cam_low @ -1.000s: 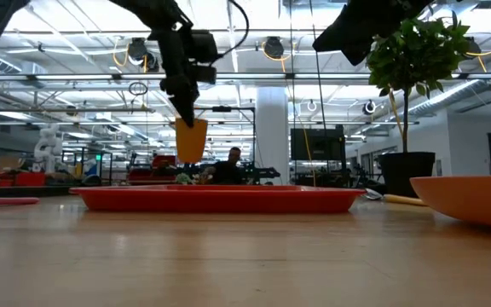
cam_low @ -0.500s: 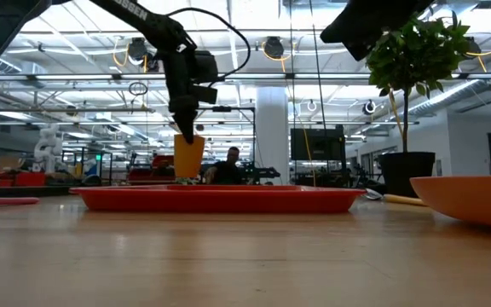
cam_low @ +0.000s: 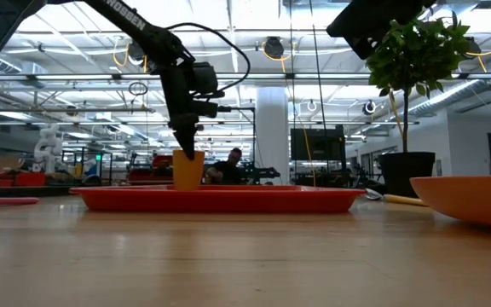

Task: Pick and place plate/cup/fork/spoon on tray
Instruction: Put the yellow cup on the red serving tray, then put the orange plate on the red serving tray to the left side of the yellow cup

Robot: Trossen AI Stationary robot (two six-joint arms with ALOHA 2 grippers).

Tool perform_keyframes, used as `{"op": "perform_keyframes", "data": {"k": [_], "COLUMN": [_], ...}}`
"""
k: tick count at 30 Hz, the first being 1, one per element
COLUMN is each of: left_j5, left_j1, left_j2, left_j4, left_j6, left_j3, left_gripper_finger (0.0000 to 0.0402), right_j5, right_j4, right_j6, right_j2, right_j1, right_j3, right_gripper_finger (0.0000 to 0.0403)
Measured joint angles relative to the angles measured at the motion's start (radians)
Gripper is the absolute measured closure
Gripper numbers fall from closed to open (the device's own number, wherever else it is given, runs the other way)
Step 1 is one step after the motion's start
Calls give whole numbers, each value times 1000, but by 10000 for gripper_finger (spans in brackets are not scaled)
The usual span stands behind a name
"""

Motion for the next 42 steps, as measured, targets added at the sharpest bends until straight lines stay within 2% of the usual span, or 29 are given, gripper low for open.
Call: {"op": "perform_keyframes", "data": {"k": [8, 28, 42], "left_j5": [-20, -38, -57], "left_j1": [18, 18, 15], "left_j2": [-1, -9, -22], "left_j4": [25, 27, 17], "left_j6": [-15, -30, -40], "left_j3": [-35, -35, -35], "left_gripper_finger": [372, 369, 264], "right_j5": [2, 2, 2], "right_j4": [0, 0, 0], "right_j6": [0, -4, -4], "right_j2": [0, 0, 0], "right_j1": [0, 0, 0], "right_j3": [0, 0, 0], "right_gripper_finger": [403, 403, 403]}}
